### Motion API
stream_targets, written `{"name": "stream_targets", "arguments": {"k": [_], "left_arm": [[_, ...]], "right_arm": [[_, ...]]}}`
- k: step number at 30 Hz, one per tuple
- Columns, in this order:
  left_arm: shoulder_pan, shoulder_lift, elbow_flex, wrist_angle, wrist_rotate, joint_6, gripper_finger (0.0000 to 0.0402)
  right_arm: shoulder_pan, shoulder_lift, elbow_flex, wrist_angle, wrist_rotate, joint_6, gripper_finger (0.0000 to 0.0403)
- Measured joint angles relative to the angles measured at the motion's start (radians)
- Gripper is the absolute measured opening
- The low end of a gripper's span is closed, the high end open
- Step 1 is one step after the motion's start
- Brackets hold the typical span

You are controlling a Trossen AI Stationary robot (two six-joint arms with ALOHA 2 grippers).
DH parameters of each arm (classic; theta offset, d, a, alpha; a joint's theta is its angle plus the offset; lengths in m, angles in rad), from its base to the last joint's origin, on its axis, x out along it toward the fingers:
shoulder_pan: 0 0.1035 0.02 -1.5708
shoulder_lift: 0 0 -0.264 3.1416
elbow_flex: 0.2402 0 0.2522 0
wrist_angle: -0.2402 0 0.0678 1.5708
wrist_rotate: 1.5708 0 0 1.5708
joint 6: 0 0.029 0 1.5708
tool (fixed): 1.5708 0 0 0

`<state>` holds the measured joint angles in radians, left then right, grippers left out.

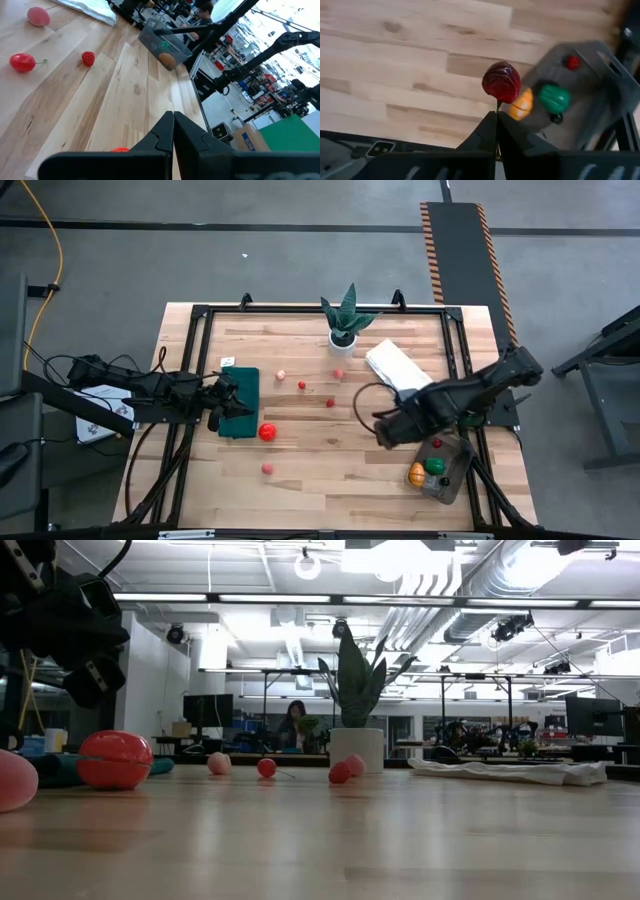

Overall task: Pick and placing Produce into tupperware
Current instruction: Put the right red cherry into the black bin

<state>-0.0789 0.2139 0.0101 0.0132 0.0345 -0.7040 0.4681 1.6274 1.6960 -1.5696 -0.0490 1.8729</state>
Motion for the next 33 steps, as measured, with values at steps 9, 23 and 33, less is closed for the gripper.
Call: {"name": "stream_targets", "arguments": {"k": [9, 23, 33], "left_arm": [[0.000, 0.000, 0.000, 0.000, 0.000, 0.000, 0.0001], [0.000, 0.000, 0.000, 0.000, 0.000, 0.000, 0.0001], [0.000, 0.000, 0.000, 0.000, 0.000, -0.011, 0.0001]], "right_arm": [[0.125, -0.110, -0.129, 0.032, 0.000, 0.223, 0.0000], [0.244, -0.231, -0.324, 0.087, -0.026, 0.398, 0.0000], [0.250, -0.277, -0.475, 0.192, -0.033, 0.398, 0.0000]]}}
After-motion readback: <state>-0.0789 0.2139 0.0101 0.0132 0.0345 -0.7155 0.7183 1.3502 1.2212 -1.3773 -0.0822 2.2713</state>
